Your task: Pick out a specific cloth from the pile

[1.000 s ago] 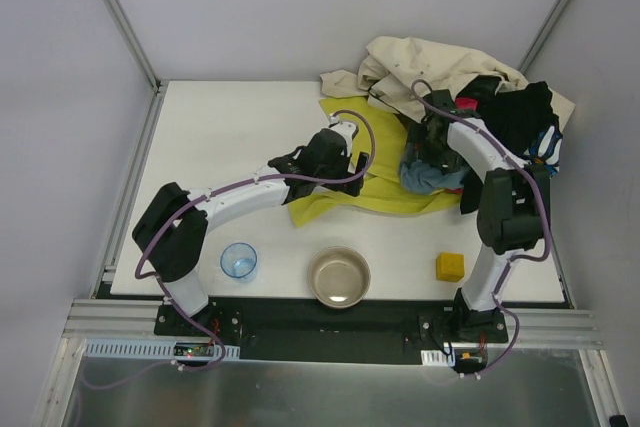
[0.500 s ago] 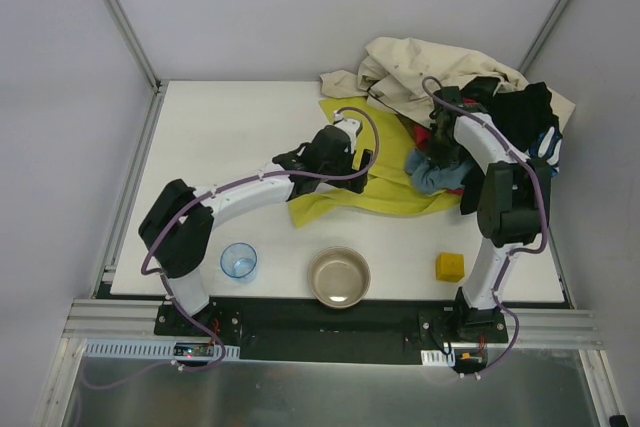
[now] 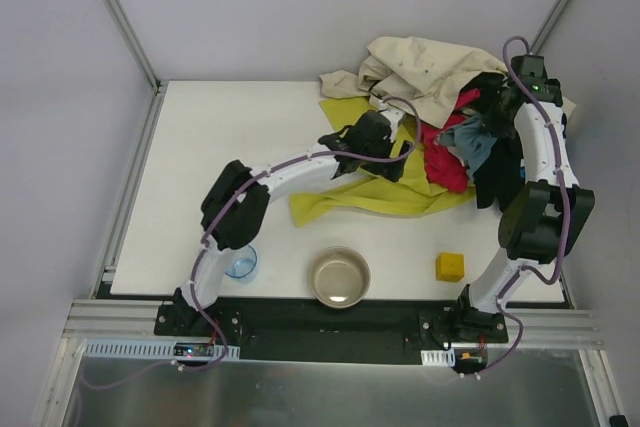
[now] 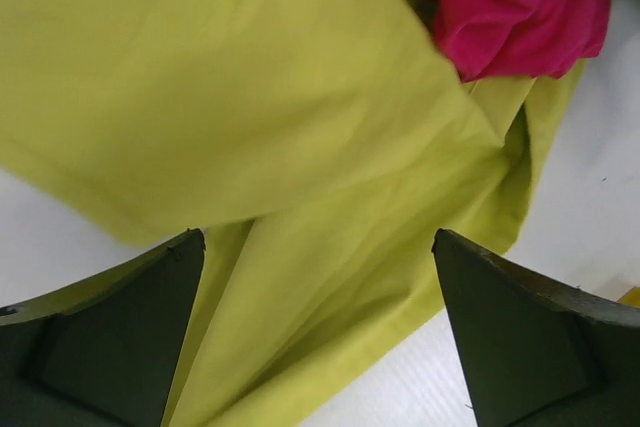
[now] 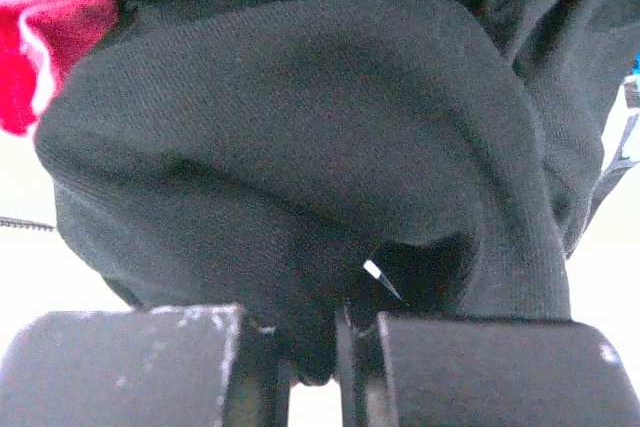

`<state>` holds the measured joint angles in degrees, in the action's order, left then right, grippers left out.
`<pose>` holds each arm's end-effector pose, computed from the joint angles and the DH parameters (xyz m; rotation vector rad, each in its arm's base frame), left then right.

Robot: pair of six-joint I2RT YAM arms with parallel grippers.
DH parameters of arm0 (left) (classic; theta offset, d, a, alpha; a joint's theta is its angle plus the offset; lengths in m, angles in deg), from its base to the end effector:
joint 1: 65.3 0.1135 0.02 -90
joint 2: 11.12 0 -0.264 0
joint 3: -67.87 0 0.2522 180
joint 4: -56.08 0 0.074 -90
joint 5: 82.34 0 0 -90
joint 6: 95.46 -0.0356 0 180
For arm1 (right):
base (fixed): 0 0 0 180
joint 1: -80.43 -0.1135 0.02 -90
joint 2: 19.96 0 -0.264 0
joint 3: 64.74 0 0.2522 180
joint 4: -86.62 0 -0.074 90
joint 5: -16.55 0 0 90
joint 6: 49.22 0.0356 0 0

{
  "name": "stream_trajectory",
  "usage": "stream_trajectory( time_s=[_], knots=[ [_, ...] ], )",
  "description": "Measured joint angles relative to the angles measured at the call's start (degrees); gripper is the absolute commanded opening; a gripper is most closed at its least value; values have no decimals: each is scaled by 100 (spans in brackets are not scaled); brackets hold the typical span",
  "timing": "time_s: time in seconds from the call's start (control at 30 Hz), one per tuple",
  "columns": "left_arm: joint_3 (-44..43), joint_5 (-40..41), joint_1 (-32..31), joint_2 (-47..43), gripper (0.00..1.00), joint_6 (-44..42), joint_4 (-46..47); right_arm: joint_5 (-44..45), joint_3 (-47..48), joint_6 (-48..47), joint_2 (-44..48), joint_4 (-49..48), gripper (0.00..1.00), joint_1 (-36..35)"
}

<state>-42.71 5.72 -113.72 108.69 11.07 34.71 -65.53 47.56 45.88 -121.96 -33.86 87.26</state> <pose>0.3273 -0.3707 0.2463 0.6211 2.0970 -0.7010 0.3910 -0.0518 0.3341 0.3142 2.4066 -0.1816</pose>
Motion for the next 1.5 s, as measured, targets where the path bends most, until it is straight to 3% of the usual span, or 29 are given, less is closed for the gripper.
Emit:
stream_trajectory(
  time_s=[0.13, 0.27, 0.5, 0.93, 1.33, 1.5],
  knots=[
    [-1534, -229, -168, 1108, 99, -188, -415, -103, 46, 24, 31, 4, 1, 173],
    [-2437, -490, -334, 1869, 99, -343, -713, -212, 46, 24, 31, 20, 1, 168],
    [-2544, -645, -557, 2256, 99, -573, -1091, -411, 0, 44, 31, 2, 1, 170],
    [-2398, -638, -669, 2072, 99, -651, -1233, -579, -94, 44, 31, -50, 1, 153],
    [-2688, -275, -1399, 1882, 99, -1244, -1215, -601, -94, 44, 24, -50, 1, 138],
    [-3115, 549, -1460, 2337, 99, -1484, -1152, -671, -94, 42, 9, -52, 1, 138]
  ],
)
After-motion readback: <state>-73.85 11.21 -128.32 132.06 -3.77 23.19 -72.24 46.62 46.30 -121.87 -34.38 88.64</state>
